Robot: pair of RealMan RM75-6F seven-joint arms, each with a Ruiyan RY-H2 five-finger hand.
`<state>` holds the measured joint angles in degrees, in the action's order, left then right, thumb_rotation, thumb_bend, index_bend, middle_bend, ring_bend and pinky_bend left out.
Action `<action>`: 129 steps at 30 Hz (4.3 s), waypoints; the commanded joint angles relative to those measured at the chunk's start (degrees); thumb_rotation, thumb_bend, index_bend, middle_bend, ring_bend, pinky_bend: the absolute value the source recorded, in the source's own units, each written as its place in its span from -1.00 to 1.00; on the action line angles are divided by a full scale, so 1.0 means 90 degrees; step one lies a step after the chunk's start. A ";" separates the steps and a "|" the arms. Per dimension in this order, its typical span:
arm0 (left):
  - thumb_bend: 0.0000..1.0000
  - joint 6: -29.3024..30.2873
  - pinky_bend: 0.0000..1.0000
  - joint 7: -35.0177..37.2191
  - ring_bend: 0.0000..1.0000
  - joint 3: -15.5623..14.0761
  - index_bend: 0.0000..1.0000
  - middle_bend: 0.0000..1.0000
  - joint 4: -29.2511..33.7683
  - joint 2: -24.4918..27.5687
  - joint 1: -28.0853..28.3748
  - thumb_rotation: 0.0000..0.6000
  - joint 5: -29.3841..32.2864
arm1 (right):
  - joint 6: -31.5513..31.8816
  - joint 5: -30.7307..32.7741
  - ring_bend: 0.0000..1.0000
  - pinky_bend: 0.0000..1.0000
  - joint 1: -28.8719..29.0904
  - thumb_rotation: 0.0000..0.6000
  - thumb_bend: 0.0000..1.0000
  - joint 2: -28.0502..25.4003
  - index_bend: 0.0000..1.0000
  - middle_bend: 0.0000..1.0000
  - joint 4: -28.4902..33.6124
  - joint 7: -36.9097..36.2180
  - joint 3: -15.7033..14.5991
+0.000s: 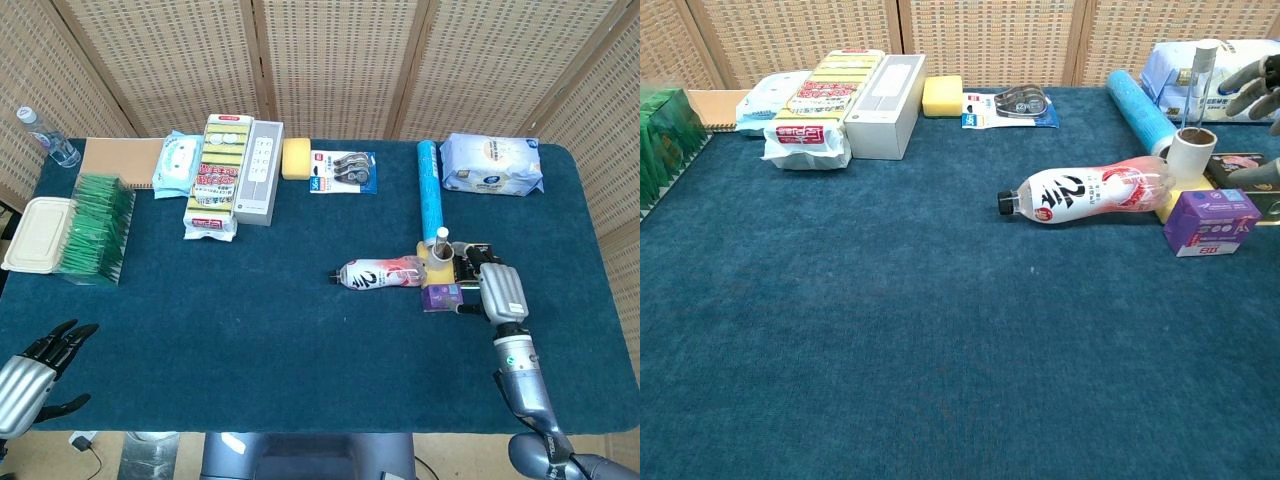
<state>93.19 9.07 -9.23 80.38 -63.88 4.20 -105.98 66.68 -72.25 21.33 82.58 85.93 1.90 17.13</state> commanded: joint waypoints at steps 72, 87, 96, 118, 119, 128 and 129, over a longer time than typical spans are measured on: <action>-0.77 -0.0355 -0.40 -0.0059 -0.79 0.0066 -1.00 -0.66 0.0143 0.0042 0.0104 1.00 0.0236 | -0.0501 0.1248 0.35 0.41 0.1547 1.00 -0.56 0.0292 0.00 0.17 -0.0793 0.1266 0.0138; -0.77 -0.0551 -0.40 -0.0182 -0.79 0.0076 -1.00 -0.66 0.0249 0.0052 0.0163 1.00 0.0317 | -0.0302 0.1202 0.60 0.69 0.1624 1.00 -0.49 0.0399 0.14 0.42 -0.1059 0.1287 0.0168; -0.77 -0.0588 -0.40 -0.0186 -0.79 0.0069 -1.00 -0.66 0.0266 0.0066 0.0171 1.00 0.0333 | -0.0146 0.1091 0.86 0.83 0.1635 1.00 -0.44 0.0489 0.27 0.66 -0.1165 0.1277 0.0143; -0.77 -0.0490 -0.40 -0.0118 -0.79 0.0031 -1.00 -0.66 0.0260 0.0121 0.0138 1.00 0.0261 | 0.0349 0.0940 1.00 1.00 0.1396 1.00 -0.28 -0.0187 0.52 0.87 0.0032 0.1419 0.0274; -0.77 -0.0466 -0.40 -0.0113 -0.79 0.0026 -1.00 -0.66 0.0250 0.0120 0.0130 1.00 0.0241 | 0.0380 0.0944 1.00 1.00 0.1373 1.00 -0.27 -0.0251 0.53 0.88 0.0139 0.1441 0.0281; -0.77 -0.0330 -0.40 -0.0066 -0.79 -0.0009 -1.00 -0.66 0.0181 0.0118 0.0088 1.00 0.0132 | 0.0658 0.0895 1.00 1.00 0.1167 1.00 -0.24 -0.0692 0.59 0.92 0.0868 0.1569 0.0295; -0.77 -0.0328 -0.40 -0.0063 -0.79 -0.0011 -1.00 -0.66 0.0177 0.0116 0.0087 1.00 0.0128 | 0.0679 0.0896 1.00 1.00 0.1137 1.00 -0.23 -0.0768 0.59 0.92 0.0977 0.1585 0.0295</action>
<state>90.24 8.50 -9.31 81.98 -62.83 5.00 -104.83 72.01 -63.91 32.26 77.09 92.86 15.71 19.83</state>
